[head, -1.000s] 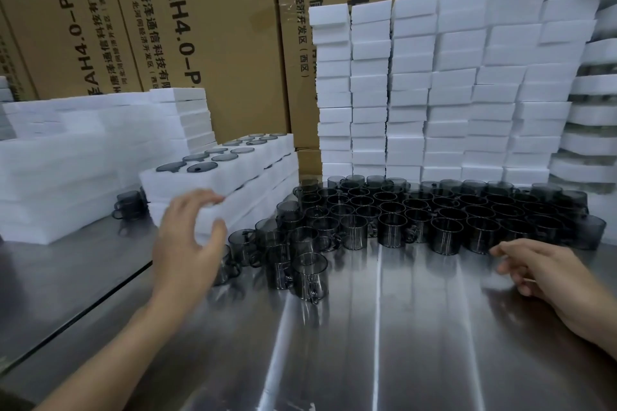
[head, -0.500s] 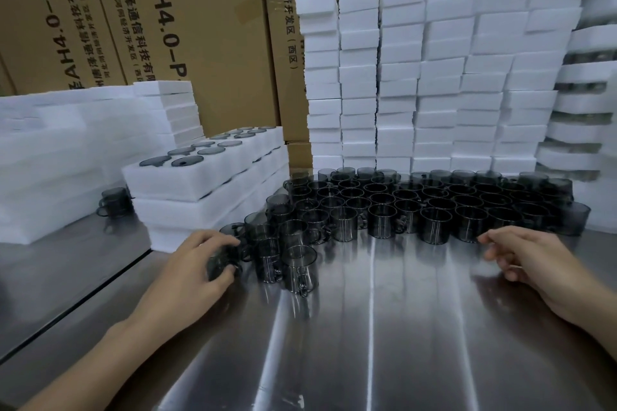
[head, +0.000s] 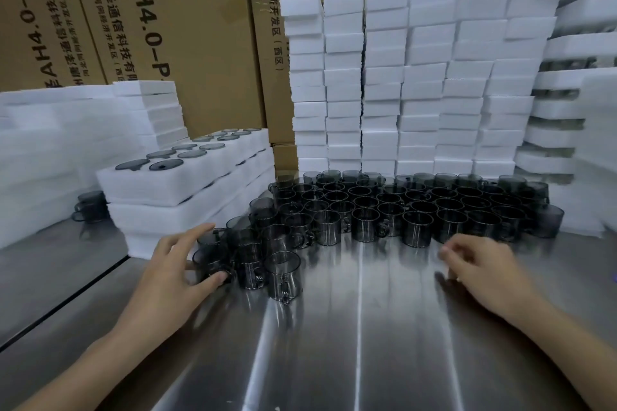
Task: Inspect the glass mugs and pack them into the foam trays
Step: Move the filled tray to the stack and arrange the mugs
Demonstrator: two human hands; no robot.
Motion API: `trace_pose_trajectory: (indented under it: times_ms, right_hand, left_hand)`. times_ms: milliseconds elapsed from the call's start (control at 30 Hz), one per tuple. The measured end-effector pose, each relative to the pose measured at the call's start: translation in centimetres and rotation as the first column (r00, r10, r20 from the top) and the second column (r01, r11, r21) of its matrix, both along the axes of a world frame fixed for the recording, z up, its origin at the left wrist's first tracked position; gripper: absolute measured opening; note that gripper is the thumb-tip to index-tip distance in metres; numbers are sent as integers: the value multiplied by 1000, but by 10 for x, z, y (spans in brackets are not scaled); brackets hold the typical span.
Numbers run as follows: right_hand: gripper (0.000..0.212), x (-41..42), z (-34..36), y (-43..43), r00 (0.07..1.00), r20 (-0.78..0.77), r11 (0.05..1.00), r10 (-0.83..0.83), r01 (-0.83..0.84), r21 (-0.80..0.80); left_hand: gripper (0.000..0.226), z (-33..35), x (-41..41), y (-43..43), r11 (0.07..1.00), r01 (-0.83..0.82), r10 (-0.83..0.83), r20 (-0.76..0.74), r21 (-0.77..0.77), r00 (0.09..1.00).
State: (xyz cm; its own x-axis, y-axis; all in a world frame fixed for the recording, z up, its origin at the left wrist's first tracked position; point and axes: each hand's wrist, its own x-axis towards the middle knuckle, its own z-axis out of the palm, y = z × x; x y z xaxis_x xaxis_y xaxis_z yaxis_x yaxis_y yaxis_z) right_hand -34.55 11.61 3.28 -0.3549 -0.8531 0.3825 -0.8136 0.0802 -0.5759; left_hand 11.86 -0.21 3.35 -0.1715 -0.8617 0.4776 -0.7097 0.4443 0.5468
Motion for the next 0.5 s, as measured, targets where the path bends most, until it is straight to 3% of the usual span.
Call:
trace_pose_trajectory:
  times_ms: [100,200,267,367,500]
  right_hand:
    - [22,33,1,-1,984,-138,993,116,-117,3]
    - [17,66,4,-1,949,-214,973,230,-232,14]
    - [27,82,4,1,927,-257,962,272,-272,38]
    - [38,95,0,0,904,-306,953,300,-297,56]
    - [29,94,0,-3,896,-293,942,333,-327,69]
  left_hand:
    - [81,-1,-3,3,999,-18,17,-21,-41,1000]
    - [83,4,-7,10,995,-26,10,-156,-100,988]
    - [83,14,-19,19,983,-18,-25,-235,-180,972]
    - [77,35,-58,36,944,70,-159,-260,-321,952]
    - [69,76,-139,51,825,296,-413,-156,-481,897]
